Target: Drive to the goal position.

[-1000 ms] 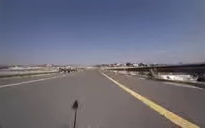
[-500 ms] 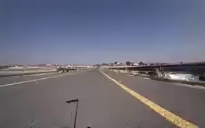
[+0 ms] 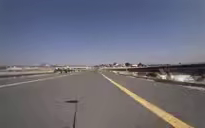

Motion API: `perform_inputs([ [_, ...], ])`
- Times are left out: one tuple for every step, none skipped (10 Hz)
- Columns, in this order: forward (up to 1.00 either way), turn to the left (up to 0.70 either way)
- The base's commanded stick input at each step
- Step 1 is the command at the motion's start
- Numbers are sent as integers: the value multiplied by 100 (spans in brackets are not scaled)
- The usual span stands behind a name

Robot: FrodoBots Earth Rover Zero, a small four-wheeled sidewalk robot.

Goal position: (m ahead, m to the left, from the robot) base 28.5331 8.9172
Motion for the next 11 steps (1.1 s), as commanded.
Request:
perform_inputs([
  [100, 2],
  [100, 5],
  [100, 13],
  [100, 24],
  [100, 28],
  [100, 20],
  [100, 0],
  [100, 0],
  [100, 0],
  [100, 0],
  [100, 0],
])
